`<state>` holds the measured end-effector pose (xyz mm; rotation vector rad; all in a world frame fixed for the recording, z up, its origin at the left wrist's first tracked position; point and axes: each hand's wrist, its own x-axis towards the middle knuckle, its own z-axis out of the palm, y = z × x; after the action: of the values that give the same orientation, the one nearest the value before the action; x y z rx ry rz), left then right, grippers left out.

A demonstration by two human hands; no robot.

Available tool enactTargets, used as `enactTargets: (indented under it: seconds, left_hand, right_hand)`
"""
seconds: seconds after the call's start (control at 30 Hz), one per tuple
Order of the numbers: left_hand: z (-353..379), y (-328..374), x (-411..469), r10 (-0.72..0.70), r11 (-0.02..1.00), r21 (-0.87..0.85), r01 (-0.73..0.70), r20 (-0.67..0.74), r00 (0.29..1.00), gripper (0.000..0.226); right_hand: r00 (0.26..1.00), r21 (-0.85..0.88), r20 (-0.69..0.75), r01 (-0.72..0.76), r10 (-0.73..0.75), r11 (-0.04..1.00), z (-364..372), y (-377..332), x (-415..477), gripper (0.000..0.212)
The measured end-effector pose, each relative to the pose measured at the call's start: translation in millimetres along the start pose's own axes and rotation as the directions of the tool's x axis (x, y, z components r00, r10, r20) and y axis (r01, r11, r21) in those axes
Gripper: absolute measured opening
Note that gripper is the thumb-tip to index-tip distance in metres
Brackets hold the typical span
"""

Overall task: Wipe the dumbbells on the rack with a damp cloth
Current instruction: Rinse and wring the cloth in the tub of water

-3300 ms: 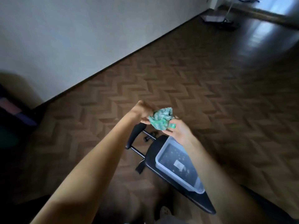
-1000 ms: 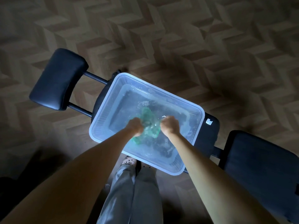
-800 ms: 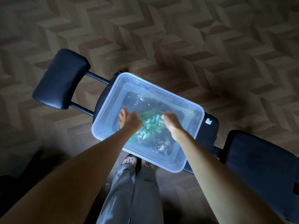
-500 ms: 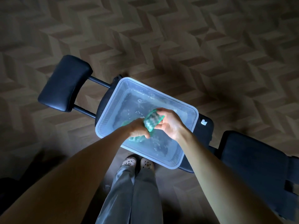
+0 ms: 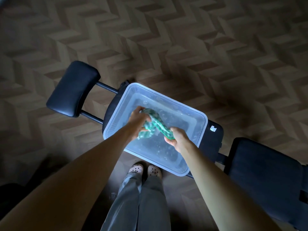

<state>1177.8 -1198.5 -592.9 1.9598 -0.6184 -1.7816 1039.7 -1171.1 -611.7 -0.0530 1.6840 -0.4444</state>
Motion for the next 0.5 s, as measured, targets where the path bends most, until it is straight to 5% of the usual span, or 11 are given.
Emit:
enactTargets:
  seconds: [0.1,0.27,0.37,0.5]
  left_hand:
    - [8.4,4.4,5.3,0.015,0.999,-0.051,-0.016,-0.021,1.000,0.040]
    - [12.6,-21.7,31.1,0.087,0.889,0.455,-0.054,-0.053,0.995,0.034]
    - [11.5,-40.0,41.9,0.124,0.696,0.716,-0.056,-0.043,0.991,0.034]
    - [14.8,-49.2,54.7,0.100,0.608,0.792,-0.060,-0.002,0.995,0.037]
  right_hand:
    - [0.995,-0.044,0.077,0.073,-0.070,0.996,14.3,3.3,3.2,0.019]
    - [0.962,-0.049,0.229,0.167,-0.151,0.985,18.4,0.0,17.2,0.029]
    - [0.929,-0.242,0.265,0.322,-0.257,0.915,18.7,3.3,31.0,0.039]
    - [0.922,-0.647,0.175,0.373,-0.346,0.665,22.0,10.1,61.6,0.042]
